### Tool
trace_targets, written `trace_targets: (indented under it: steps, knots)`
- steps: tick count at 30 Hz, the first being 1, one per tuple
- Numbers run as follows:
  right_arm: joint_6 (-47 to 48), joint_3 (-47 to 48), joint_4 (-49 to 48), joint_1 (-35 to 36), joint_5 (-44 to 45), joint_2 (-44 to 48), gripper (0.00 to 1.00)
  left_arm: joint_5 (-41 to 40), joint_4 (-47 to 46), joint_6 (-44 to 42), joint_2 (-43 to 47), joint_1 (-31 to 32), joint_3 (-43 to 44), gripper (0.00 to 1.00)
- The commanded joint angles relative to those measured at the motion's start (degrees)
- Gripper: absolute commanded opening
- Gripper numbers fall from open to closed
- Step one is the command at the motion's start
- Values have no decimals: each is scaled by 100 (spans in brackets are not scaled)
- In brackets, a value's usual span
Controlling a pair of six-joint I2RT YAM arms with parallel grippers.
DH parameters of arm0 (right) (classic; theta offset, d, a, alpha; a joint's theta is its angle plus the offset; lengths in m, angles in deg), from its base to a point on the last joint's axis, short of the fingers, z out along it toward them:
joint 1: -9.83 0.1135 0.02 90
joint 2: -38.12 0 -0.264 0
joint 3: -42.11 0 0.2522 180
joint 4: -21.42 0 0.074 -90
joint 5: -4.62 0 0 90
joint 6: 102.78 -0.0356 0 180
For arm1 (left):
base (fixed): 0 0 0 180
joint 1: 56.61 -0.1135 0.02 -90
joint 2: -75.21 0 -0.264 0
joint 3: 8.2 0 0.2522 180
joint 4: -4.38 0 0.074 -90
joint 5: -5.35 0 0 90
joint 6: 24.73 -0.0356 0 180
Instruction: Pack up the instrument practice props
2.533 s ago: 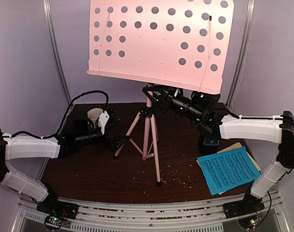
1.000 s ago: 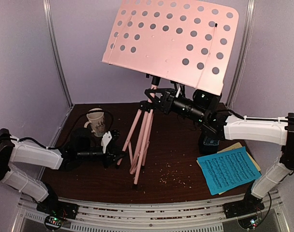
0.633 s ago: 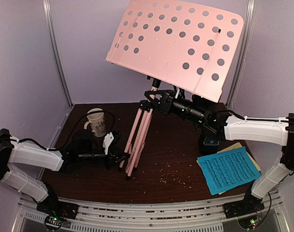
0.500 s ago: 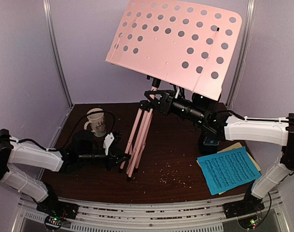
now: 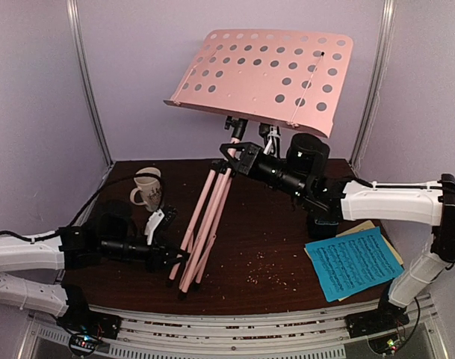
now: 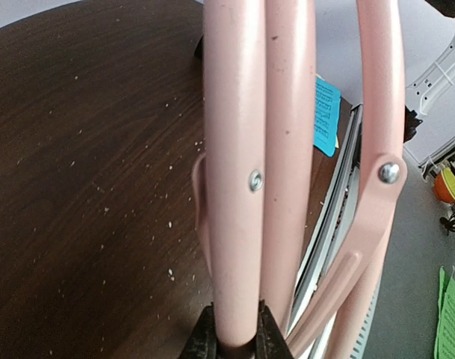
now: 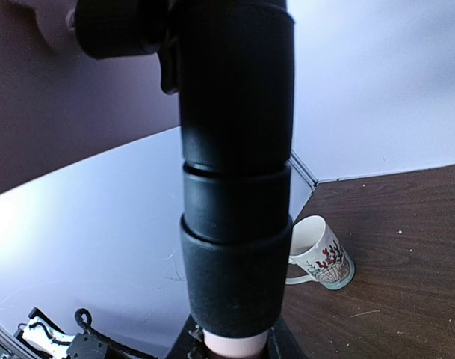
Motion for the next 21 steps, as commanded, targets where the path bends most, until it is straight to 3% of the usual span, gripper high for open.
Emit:
trace_targets:
  steps: [1, 7, 21]
  knots:
    - [-711, -143, -829, 251, 356, -463, 0, -176, -628, 477, 735, 24, 560, 0]
    - [-1231, -174, -1161, 355, 517, -1073, 0, -128, 329, 816, 990, 24, 659, 0]
    - [-2202, -328, -1892, 384, 418, -2288, 0, -283, 805, 1285, 1397, 24, 107, 0]
